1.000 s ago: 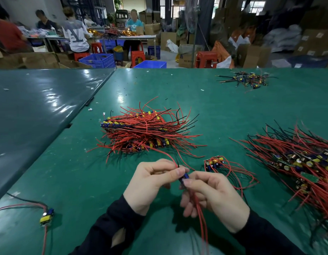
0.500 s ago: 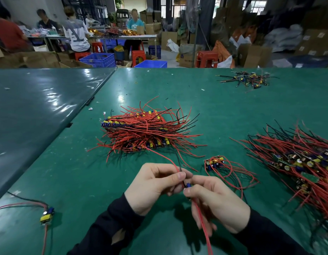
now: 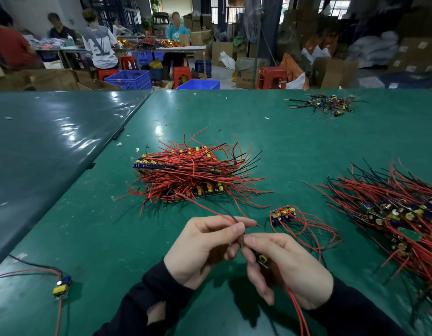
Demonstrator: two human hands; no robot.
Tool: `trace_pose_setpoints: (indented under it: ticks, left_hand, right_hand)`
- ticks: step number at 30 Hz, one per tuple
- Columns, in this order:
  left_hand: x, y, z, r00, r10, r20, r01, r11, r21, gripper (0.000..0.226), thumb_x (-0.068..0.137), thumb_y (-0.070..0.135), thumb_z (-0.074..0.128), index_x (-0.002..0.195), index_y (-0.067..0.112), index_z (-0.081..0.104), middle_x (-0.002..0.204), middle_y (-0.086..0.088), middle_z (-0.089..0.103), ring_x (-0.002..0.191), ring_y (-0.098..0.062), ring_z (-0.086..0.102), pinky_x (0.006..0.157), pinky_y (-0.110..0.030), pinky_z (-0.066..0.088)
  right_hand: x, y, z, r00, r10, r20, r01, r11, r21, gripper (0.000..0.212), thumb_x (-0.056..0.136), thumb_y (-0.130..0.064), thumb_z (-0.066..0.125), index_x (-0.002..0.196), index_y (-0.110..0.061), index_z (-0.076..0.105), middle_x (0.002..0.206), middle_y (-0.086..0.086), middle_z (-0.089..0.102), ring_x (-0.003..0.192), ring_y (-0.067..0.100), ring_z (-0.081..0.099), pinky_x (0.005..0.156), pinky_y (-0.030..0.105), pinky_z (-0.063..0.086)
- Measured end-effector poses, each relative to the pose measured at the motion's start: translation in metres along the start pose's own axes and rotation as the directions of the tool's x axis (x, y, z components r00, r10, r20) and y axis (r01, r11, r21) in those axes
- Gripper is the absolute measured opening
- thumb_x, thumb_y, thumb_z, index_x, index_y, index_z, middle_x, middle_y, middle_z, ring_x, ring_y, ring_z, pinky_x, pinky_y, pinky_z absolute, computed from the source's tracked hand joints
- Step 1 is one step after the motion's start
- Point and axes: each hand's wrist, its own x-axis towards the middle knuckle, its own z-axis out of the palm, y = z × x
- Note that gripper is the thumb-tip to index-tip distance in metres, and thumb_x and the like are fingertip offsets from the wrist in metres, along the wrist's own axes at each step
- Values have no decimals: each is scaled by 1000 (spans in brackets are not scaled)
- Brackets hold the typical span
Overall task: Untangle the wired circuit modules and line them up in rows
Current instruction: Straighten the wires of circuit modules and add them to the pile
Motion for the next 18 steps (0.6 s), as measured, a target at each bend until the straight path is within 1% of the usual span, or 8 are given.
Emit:
trace_pose_setpoints:
  ticks: [4, 8, 10, 12, 14, 15, 16, 18]
  left_hand:
    - [0, 0, -3, 1000, -26, 14, 27, 994, -108, 18, 73, 11, 61, 77, 8, 78, 56, -1, 63, 45, -8, 56, 47, -15, 46]
    - [0, 0, -5, 999, -32, 42, 35, 996, -80, 20, 78, 15, 59, 74, 6, 76, 56, -2, 63, 46, -10, 58, 48, -16, 47]
    - [1, 1, -6, 998, -46, 38, 47, 998, -29, 16, 78, 16, 66, 68, 6, 74, 54, -4, 61, 43, -11, 55, 45, -16, 44]
    - [3, 1, -5, 998, -50, -40, 54, 995, 85, 20, 73, 19, 64, 60, 6, 71, 50, -6, 58, 38, -13, 50, 41, -16, 38]
    - [4, -4, -3, 991, 21, -133, 20, 955, 294, 21, 78, 15, 63, 59, 6, 68, 48, -6, 57, 36, -13, 49, 38, -17, 34]
    - [5, -7, -1, 985, 66, -161, 1, 922, 388, 22, 82, 10, 63, 61, 5, 68, 49, -4, 58, 36, -13, 51, 38, -18, 34]
    - [5, -9, 0, 980, 96, -177, -8, 897, 441, 22, 86, 6, 60, 65, 4, 68, 50, -4, 58, 38, -13, 52, 38, -20, 34]
    - [5, -11, 1, 975, 105, -197, -10, 902, 432, 21, 90, 4, 54, 75, 0, 69, 56, -4, 61, 43, -12, 54, 39, -20, 36]
  right_hand:
    - [-2, -4, -2, 998, 4, 62, -7, 999, 52, 33, 84, -34, 49, 55, -21, 56, 38, 6, 49, 26, 13, 40, 31, 16, 32]
    - [-4, -5, -3, 999, -12, 44, 13, 1000, -8, 33, 84, -31, 50, 53, -19, 55, 37, 5, 49, 25, 12, 39, 31, 15, 32]
    - [-4, -2, -4, 999, -37, -2, 37, 992, -125, 34, 87, -27, 51, 54, -19, 55, 38, 5, 51, 25, 11, 39, 32, 15, 32]
    - [-5, 5, -5, 991, -97, -93, 57, 932, -358, 39, 94, -21, 52, 55, -17, 53, 39, 2, 52, 28, 12, 41, 33, 17, 33]
    - [-4, 13, -5, 961, -218, -168, 58, 757, -650, 40, 94, -21, 53, 54, -17, 50, 39, 2, 51, 31, 11, 43, 37, 21, 34]
    - [-4, 15, -5, 950, -256, -178, 48, 683, -729, 40, 93, -23, 53, 53, -17, 48, 39, 4, 52, 32, 9, 43, 39, 21, 33]
    - [-4, 16, -5, 947, -263, -186, 37, 662, -748, 40, 92, -24, 52, 53, -17, 47, 39, 4, 52, 32, 8, 44, 40, 19, 33]
    - [-3, 15, -5, 959, -204, -198, 18, 738, -675, 40, 93, -22, 52, 55, -14, 47, 39, 2, 50, 31, 10, 43, 37, 18, 32]
